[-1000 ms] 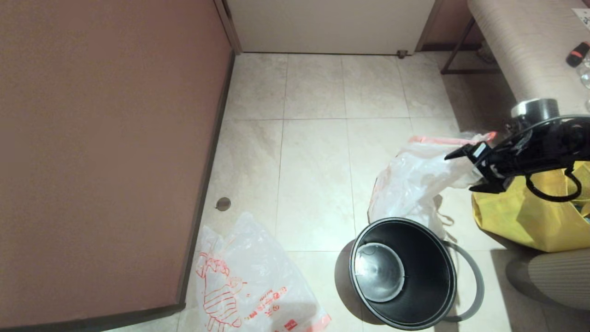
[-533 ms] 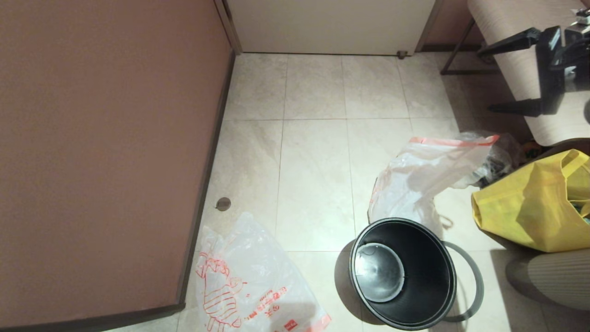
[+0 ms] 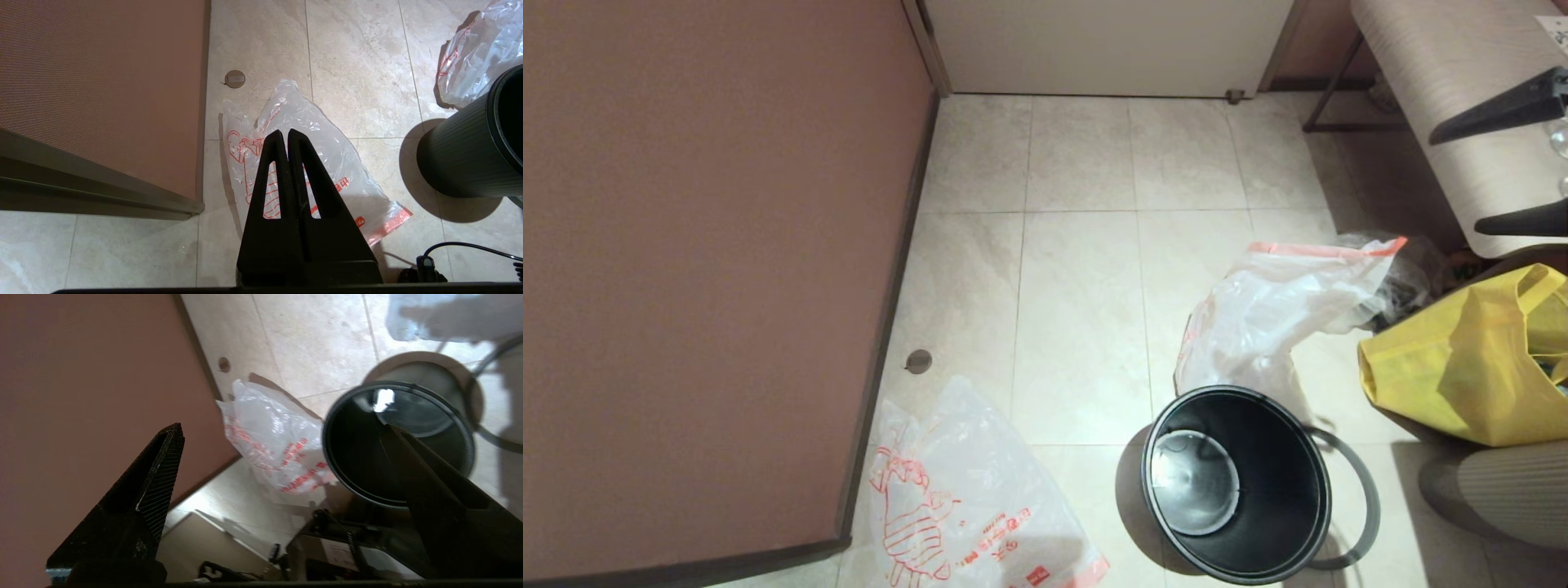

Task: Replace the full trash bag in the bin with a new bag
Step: Pick up a new trash bag

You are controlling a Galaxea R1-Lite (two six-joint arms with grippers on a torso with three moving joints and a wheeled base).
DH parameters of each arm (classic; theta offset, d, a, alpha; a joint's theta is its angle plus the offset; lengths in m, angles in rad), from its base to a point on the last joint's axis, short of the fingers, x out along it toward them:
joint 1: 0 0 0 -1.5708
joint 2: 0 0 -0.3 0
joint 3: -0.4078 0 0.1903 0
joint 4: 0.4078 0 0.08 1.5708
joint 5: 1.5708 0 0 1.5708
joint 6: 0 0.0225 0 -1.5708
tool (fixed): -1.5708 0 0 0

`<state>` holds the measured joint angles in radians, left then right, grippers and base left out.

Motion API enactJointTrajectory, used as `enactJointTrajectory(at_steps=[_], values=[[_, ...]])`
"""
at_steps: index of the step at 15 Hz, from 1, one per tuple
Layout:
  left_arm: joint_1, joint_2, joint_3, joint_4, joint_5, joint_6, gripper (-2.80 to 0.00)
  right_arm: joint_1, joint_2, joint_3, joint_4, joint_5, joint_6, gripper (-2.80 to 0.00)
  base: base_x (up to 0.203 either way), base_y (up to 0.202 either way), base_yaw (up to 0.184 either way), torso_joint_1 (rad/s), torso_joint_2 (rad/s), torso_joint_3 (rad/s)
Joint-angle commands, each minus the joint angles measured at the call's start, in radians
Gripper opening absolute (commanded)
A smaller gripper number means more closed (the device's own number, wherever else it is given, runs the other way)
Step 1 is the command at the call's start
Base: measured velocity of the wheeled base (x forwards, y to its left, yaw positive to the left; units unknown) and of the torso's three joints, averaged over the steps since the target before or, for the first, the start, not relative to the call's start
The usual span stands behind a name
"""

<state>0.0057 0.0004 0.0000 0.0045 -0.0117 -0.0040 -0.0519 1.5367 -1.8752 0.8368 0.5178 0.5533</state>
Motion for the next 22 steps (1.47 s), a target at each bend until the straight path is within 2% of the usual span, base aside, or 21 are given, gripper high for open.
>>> enactJointTrajectory(at_steps=[1,3,7,12,15,16,18,22], values=[[0.000,0.000,0.000,0.000,-0.001,-0.001,-2.80,0.000,-0.068,0.032,0.045,-0.026,-0.014,0.00,0.000,0.000,0.000,0.000,0.00,0.000],[0.000,0.000,0.000,0.000,-0.001,-0.001,-2.80,0.000,-0.120,0.075,0.114,-0.039,-0.052,0.00,0.000,0.000,0.000,0.000,0.00,0.000],[0.000,0.000,0.000,0.000,-0.001,-0.001,-2.80,0.001,-0.273,0.267,0.152,-0.046,-0.183,0.00,0.000,0.000,0.000,0.000,0.00,0.000],[0.000,0.000,0.000,0.000,-0.001,-0.001,-2.80,0.005,-0.491,0.493,0.158,-0.216,-0.366,0.00,0.000,0.000,0.000,0.000,0.00,0.000],[0.000,0.000,0.000,0.000,-0.001,-0.001,-2.80,0.006,-0.604,0.570,0.158,-0.264,-0.395,0.00,0.000,0.000,0.000,0.000,0.00,0.000],[0.000,0.000,0.000,0.000,-0.001,-0.001,-2.80,0.008,-0.645,0.603,0.158,-0.266,-0.413,-2.80,0.000,0.000,0.000,0.000,0.00,0.000],[0.000,0.000,0.000,0.000,-0.001,-0.001,-2.80,0.010,-0.701,0.655,0.164,-0.263,-0.473,-2.80,0.000,0.000,0.000,0.000,0.00,0.000],[0.000,0.000,0.000,0.000,-0.001,0.000,-2.80,0.009,-0.762,0.676,0.219,-0.264,-0.471,-2.80,0.000,0.000,0.000,0.000,0.00,0.000]])
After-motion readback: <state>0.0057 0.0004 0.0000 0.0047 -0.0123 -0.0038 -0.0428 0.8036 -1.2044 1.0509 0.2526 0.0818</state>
